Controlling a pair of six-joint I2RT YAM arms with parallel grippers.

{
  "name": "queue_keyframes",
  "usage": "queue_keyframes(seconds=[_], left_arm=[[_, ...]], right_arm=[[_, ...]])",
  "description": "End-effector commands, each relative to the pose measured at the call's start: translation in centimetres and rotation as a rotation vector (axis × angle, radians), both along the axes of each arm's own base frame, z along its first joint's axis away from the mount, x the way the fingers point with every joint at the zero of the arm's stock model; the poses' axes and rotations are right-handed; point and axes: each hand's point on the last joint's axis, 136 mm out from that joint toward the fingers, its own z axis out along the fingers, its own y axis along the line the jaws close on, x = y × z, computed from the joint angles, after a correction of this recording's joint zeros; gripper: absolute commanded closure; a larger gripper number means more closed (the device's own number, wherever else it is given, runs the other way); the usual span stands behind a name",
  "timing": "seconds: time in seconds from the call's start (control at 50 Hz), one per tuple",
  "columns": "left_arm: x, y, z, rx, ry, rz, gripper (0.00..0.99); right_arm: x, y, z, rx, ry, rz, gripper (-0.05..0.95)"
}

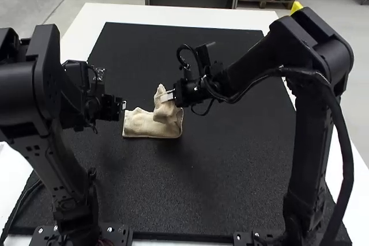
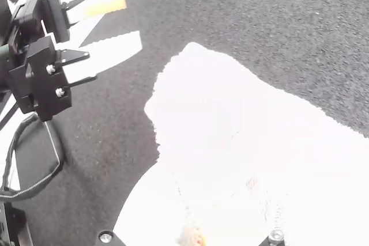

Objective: Fold the towel.

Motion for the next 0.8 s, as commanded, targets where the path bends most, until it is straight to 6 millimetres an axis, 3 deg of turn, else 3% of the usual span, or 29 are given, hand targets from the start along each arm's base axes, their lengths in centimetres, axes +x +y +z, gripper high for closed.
queue_keyframes(seconds=[0.0, 0.44, 0.78], left_arm=[[0.8, 0.5, 1.4, 0.002, -0.038, 0.012, 0.097], [0.7, 0.7, 1.4, -0.006, -0.042, 0.030, 0.095], [0.4, 4.2, 1.7, 0.017, -0.059, 0.126, 0.095]], right_arm=[[-0.3, 1.4, 1.2, 0.034, -0.009, 0.030, 0.92], [-1.3, 4.2, 1.5, 0.060, -0.019, 0.083, 0.92], [-0.9, 5.5, 1.3, 0.068, -0.013, 0.097, 0.92]])
